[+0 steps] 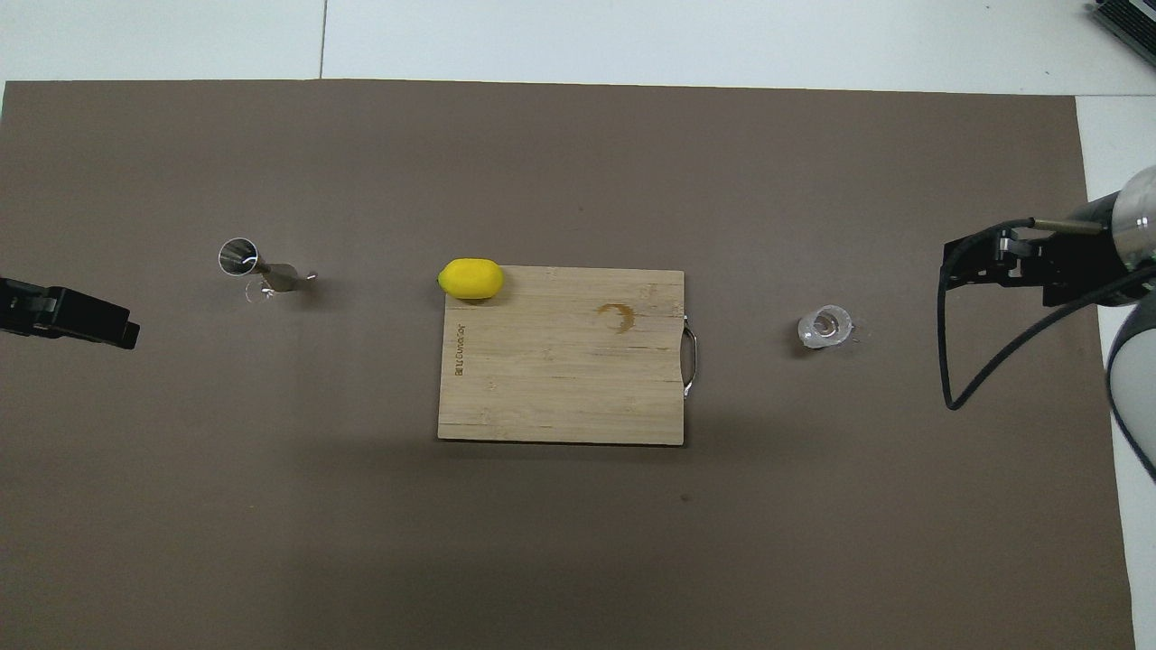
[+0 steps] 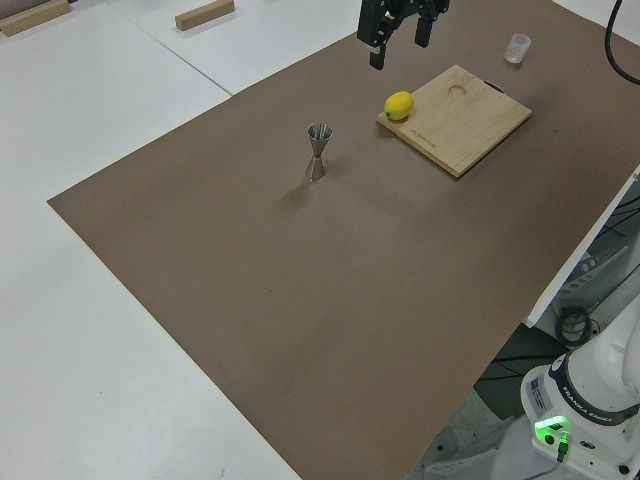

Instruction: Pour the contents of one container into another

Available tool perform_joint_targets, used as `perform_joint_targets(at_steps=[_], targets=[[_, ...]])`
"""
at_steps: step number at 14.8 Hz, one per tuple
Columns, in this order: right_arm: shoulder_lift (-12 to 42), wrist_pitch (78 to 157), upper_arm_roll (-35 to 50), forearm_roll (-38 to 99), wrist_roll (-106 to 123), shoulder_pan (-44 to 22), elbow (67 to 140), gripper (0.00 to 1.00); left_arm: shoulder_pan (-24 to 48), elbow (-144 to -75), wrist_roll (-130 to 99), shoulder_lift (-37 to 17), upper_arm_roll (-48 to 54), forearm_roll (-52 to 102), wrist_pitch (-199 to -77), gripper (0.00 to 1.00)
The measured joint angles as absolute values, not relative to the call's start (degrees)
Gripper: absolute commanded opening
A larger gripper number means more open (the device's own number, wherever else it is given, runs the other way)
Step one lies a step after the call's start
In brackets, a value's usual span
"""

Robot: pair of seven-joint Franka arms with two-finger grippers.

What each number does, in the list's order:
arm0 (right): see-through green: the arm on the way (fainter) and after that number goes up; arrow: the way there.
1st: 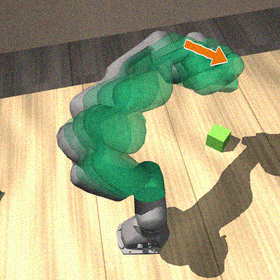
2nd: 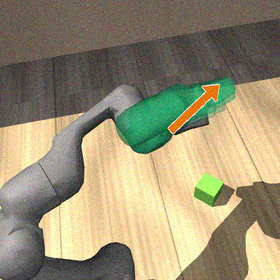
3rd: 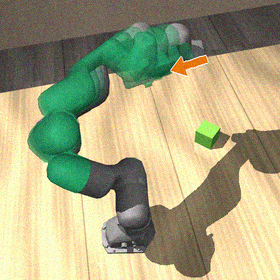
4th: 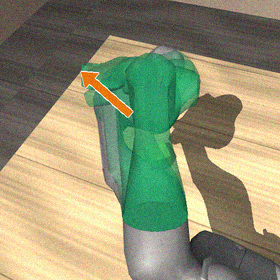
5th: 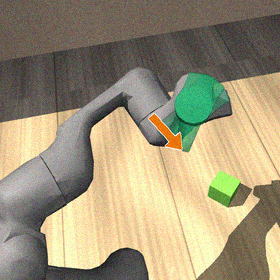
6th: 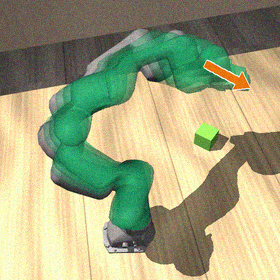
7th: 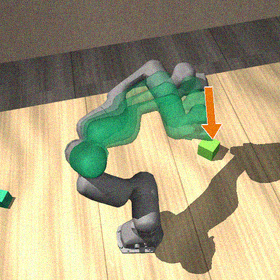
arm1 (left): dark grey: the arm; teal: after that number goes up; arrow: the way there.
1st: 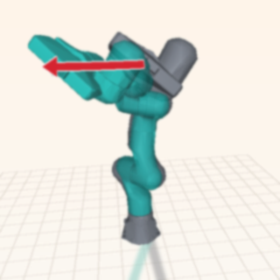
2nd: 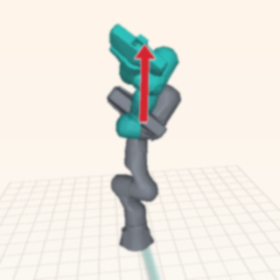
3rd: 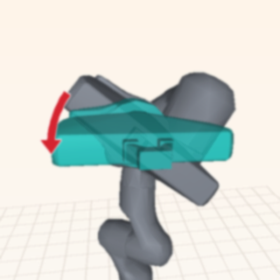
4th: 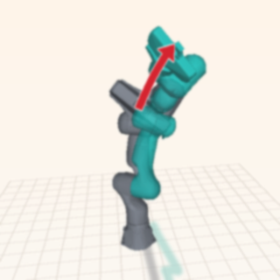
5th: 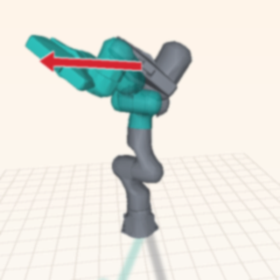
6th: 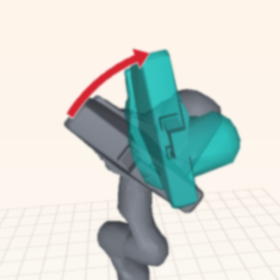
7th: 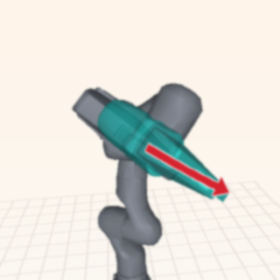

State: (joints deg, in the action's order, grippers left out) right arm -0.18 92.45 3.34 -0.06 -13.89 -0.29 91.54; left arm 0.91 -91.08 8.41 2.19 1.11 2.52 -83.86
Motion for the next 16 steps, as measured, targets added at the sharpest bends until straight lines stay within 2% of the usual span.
perform_joint_targets(at_steps=[3, 10, 16], targets=[[-0.18, 92.45, 3.34, -0.06, -13.89, -0.29, 91.54, 1.00, 0.27, -91.38, 1.02, 0.44, 0.60, 4.85, -84.05, 1.00], [-0.18, 92.45, 3.34, -0.06, -13.89, -0.29, 91.54, 1.00, -5.10, -92.33, -28.97, -7.85, -0.43, 18.46, -88.36, 1.00], [-0.18, 92.45, 3.34, -0.06, -13.89, -0.29, 91.54, 1.00, -8.35, -104.36, -51.47, -8.14, -3.08, 40.26, -104.41, 1.00]])
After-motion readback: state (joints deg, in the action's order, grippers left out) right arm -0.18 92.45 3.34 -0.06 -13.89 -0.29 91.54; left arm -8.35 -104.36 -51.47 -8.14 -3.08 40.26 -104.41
